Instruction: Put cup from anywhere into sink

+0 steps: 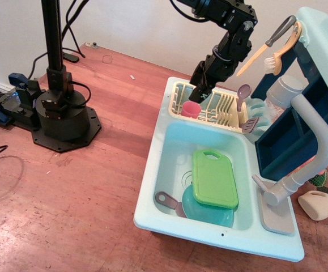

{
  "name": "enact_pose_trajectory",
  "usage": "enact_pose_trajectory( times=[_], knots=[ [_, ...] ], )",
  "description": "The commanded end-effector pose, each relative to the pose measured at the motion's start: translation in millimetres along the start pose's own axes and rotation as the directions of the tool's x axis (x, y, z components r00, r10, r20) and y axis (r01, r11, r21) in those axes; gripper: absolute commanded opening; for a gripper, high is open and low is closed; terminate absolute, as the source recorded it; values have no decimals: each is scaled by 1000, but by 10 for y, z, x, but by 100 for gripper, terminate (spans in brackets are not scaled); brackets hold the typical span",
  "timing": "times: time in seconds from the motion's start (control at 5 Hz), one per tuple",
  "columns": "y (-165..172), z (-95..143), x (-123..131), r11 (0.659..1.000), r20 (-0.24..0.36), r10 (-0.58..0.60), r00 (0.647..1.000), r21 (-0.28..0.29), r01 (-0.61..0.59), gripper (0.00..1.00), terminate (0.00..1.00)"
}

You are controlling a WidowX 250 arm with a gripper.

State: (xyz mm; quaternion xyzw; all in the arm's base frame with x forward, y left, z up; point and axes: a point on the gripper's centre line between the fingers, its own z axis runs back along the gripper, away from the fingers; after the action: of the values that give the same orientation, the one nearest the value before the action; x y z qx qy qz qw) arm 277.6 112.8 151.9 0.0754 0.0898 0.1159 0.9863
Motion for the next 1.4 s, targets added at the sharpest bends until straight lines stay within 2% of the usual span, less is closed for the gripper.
enact_pose_trajectory(
  times=[0.0, 0.4, 0.6, 0.8, 1.2],
  knots=[
    [0, 0, 0, 1000, 0, 0, 1000, 0, 0, 100, 0],
    [-8, -303, 53, 1000, 6, -21, 1000, -17, 21, 100, 0],
    [-32, -364, 125, 999, 4, -39, 999, -20, 39, 100, 0],
    [-42, -340, 135, 1000, 5, -30, 1000, -1, 30, 0, 0],
    [-45, -246, 126, 999, 20, -29, 999, 14, 29, 0, 0]
  ],
)
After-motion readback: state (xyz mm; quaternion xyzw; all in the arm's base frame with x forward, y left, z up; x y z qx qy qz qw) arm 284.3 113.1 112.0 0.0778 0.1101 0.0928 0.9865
